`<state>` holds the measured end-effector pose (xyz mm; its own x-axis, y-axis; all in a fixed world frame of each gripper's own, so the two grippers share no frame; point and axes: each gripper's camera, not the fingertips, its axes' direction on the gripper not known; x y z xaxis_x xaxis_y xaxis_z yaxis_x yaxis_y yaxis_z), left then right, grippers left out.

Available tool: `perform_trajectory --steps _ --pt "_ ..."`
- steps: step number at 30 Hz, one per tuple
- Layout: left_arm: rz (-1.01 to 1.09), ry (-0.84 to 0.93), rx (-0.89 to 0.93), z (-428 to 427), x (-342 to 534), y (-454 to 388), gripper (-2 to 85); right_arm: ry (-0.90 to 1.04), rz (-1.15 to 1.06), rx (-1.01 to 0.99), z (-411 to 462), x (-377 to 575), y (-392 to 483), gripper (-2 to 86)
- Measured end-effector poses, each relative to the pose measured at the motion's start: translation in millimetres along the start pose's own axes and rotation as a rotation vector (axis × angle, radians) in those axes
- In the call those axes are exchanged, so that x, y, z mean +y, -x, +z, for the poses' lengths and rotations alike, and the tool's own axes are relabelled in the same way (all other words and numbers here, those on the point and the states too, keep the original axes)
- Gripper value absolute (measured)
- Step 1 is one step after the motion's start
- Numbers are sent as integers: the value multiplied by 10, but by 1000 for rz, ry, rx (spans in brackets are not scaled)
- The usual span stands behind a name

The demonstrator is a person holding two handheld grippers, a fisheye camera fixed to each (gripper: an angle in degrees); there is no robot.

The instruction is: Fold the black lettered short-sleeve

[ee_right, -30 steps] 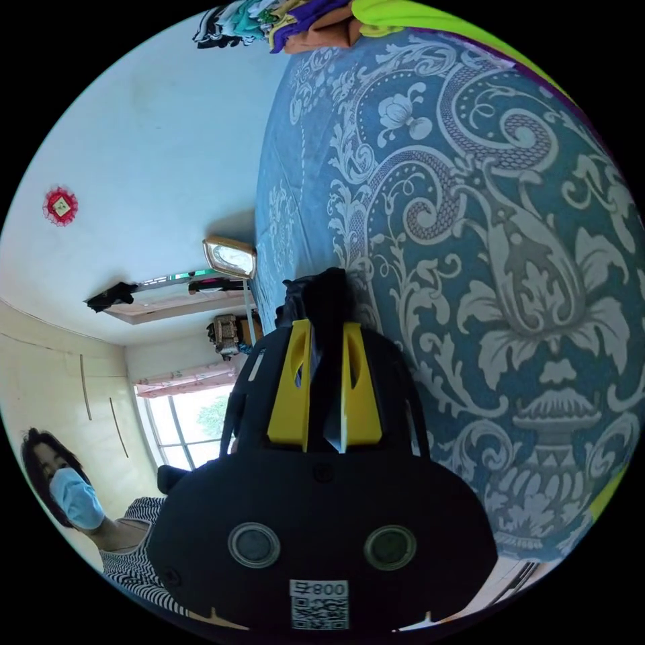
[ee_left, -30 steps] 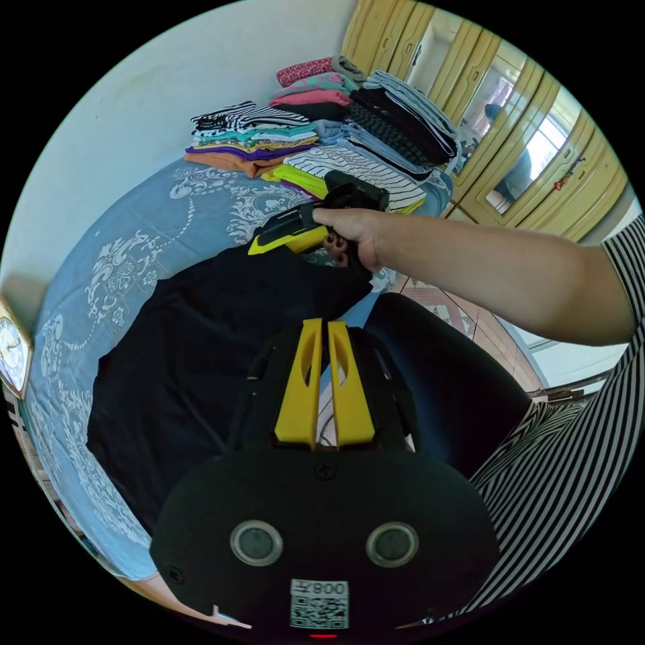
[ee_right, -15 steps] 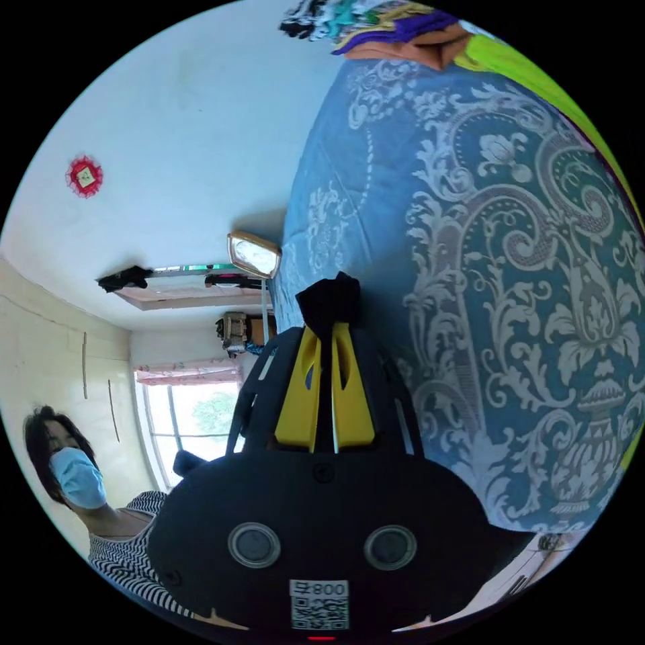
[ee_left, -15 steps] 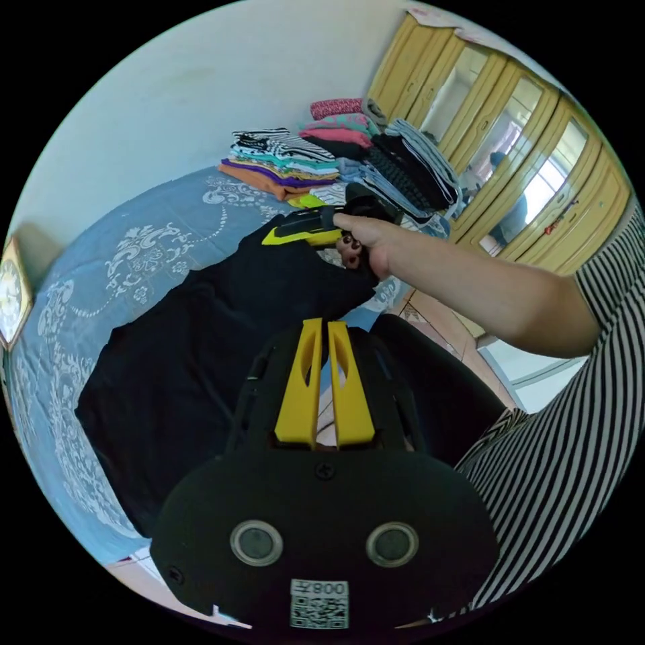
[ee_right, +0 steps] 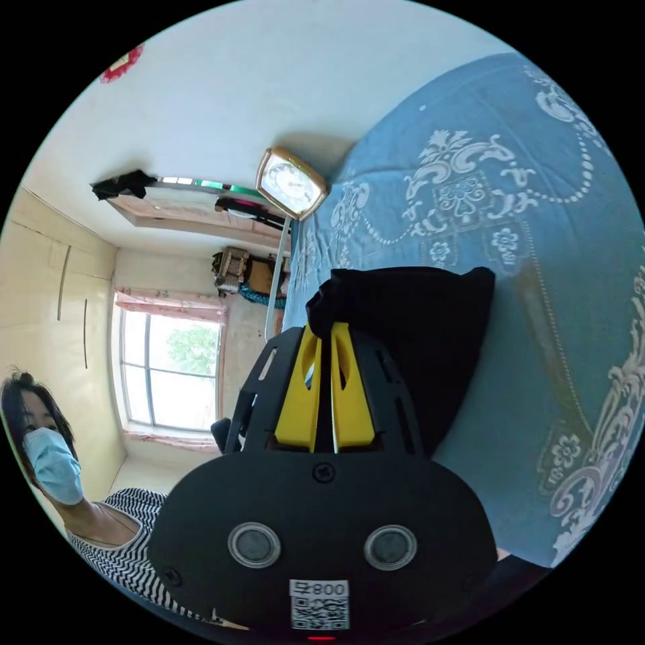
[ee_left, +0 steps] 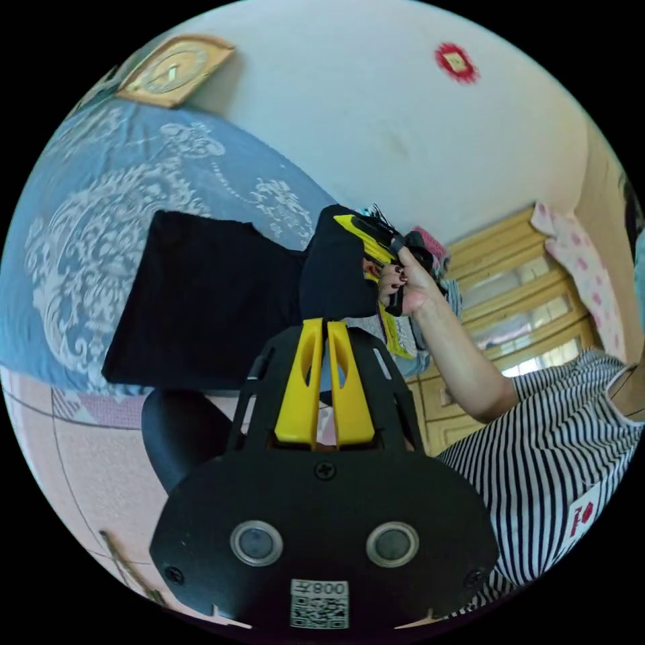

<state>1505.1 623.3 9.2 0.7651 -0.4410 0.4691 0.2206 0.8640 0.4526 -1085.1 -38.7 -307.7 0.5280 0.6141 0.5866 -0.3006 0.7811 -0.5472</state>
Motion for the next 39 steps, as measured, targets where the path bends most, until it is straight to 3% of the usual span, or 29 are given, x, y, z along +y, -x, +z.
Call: perform_trajectory --steps 10,22,39 --pt "-317 -146 94 -308 1569 2156 11 155 8 114 1463 -661 844 32" --pt "-563 -164 196 -23 3221 3762 11 306 17 248 2546 -1205 1644 43" --pt "-635 -189 287 431 4926 4568 8 377 -227 285 2614 -1305 3201 64"
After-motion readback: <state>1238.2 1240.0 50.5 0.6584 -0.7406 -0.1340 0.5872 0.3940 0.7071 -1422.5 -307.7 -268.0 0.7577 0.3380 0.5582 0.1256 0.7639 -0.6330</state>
